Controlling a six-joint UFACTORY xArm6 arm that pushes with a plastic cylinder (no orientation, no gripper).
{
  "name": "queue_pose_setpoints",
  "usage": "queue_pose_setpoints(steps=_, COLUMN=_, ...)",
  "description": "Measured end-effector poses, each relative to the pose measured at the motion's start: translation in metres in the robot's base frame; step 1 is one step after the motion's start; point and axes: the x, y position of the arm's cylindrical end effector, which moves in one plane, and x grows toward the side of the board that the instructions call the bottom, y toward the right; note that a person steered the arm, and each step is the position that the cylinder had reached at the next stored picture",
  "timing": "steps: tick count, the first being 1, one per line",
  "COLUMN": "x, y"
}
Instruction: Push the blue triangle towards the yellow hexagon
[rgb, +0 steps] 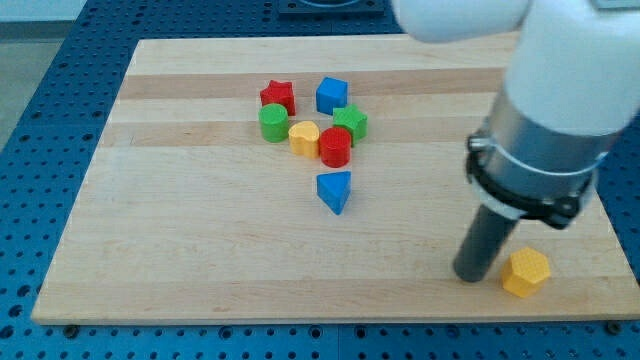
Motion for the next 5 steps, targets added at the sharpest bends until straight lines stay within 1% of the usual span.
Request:
queue_pose_setpoints(steps=2, x=-0.003, y=-0.118)
queue_pose_setpoints(steps=3, x=-0.027, y=-0.159)
queue_pose_setpoints(steps=4, x=-0.081, y=-0.168)
queue_pose_setpoints(steps=5, x=-0.102, y=-0.141)
